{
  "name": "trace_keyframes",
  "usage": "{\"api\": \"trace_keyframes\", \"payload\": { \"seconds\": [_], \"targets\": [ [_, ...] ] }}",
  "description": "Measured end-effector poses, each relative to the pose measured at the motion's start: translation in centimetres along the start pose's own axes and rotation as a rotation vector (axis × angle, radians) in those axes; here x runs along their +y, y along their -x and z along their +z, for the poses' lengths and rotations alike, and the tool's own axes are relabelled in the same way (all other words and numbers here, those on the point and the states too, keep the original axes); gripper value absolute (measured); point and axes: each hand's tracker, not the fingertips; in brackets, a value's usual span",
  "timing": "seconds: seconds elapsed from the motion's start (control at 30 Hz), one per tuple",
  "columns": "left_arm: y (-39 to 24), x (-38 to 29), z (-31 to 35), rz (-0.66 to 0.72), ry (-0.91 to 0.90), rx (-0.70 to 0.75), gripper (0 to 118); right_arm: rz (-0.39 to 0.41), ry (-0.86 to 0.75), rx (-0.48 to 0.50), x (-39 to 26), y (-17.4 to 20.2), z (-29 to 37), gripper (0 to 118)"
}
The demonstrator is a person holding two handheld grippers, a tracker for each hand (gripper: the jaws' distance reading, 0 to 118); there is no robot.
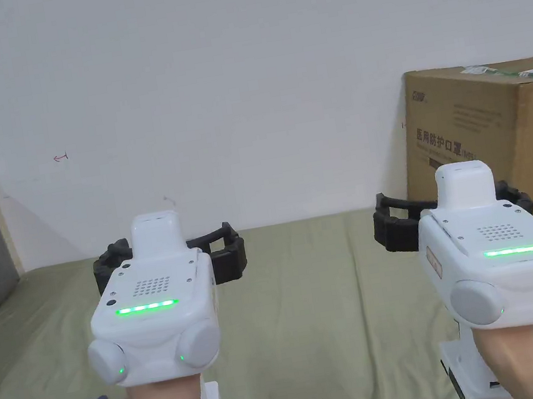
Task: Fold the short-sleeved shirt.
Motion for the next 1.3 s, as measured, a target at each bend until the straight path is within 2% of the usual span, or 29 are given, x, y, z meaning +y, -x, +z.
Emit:
{"api": "trace_keyframes", "payload": {
  "seconds": [1.3],
  "targets": [
    [0.26,-0.28,0.33,-0.001,0.005,0.017,118,0.024,-0.008,0.002,-0.07,0.51,0.41,118]
  ]
}}
